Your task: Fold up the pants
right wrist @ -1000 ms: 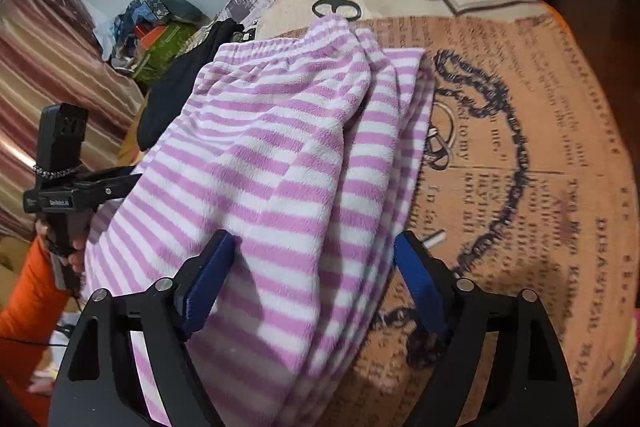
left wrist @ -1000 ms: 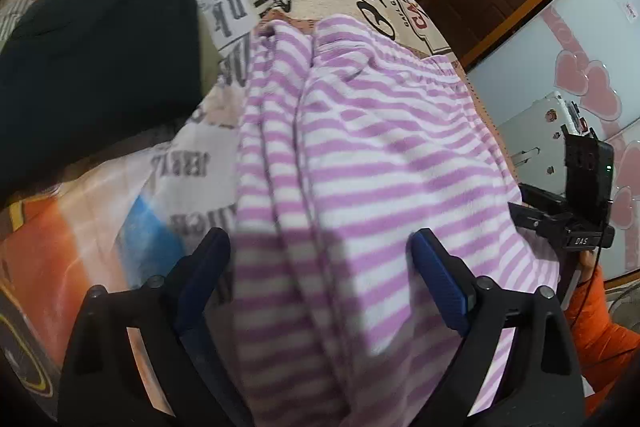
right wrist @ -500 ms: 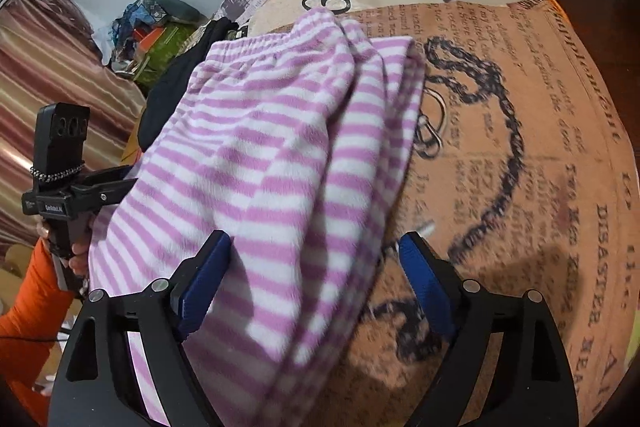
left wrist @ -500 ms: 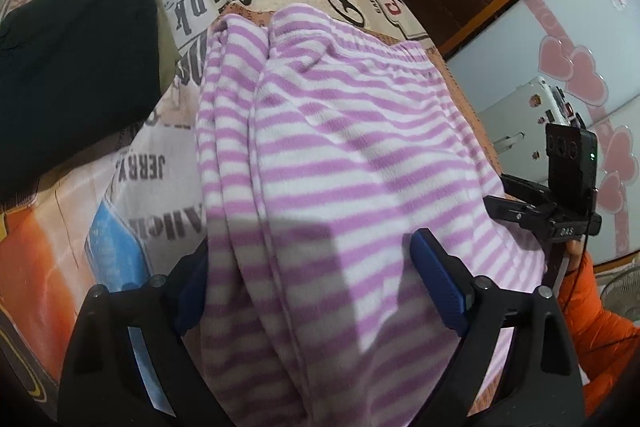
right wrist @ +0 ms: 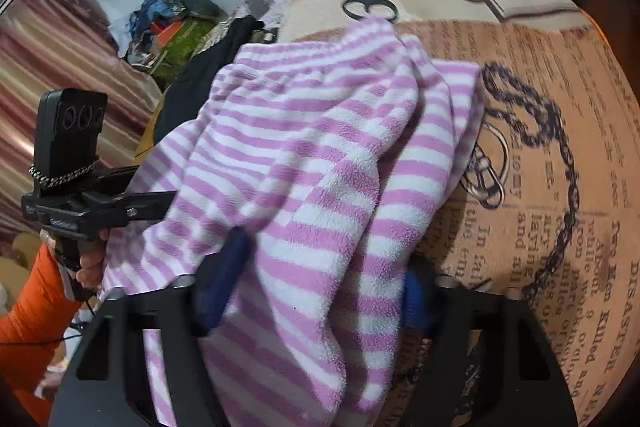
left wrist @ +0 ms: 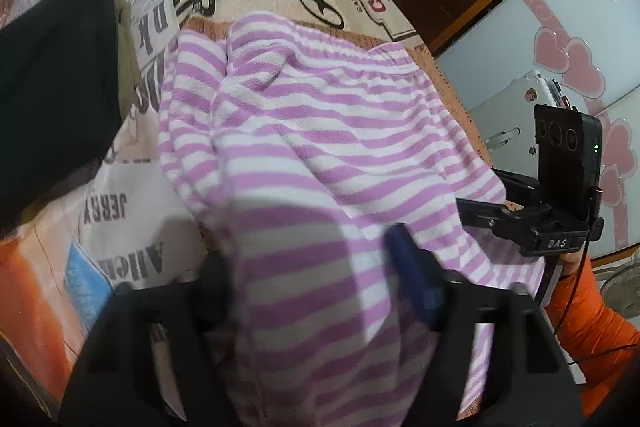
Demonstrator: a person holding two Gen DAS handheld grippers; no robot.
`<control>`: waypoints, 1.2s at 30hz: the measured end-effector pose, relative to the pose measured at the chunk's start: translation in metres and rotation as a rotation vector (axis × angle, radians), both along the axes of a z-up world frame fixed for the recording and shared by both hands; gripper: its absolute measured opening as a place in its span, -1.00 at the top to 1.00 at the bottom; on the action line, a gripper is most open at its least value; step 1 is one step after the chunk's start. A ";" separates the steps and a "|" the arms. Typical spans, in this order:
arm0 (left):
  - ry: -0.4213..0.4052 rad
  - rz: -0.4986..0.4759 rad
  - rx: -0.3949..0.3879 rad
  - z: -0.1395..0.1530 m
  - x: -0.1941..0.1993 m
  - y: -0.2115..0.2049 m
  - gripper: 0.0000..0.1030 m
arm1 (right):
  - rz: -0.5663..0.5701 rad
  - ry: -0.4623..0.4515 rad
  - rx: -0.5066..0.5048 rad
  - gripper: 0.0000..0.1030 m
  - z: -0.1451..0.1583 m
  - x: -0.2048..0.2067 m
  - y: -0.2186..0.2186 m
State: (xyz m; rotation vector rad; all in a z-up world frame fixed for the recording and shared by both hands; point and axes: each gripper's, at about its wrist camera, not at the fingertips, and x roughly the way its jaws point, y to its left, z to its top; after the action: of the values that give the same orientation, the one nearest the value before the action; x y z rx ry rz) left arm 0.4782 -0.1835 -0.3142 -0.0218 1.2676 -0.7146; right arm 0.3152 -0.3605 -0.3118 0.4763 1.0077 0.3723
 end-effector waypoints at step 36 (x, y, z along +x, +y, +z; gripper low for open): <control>-0.501 0.213 -0.032 0.192 -0.014 0.146 0.34 | 0.077 -0.497 -0.263 0.51 0.186 0.038 0.124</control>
State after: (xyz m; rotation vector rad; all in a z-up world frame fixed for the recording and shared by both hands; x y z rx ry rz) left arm 0.4639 -0.0375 -0.1223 -0.0038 0.7607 -0.5128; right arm 0.3531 -0.2361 -0.1262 0.0950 0.5796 0.3950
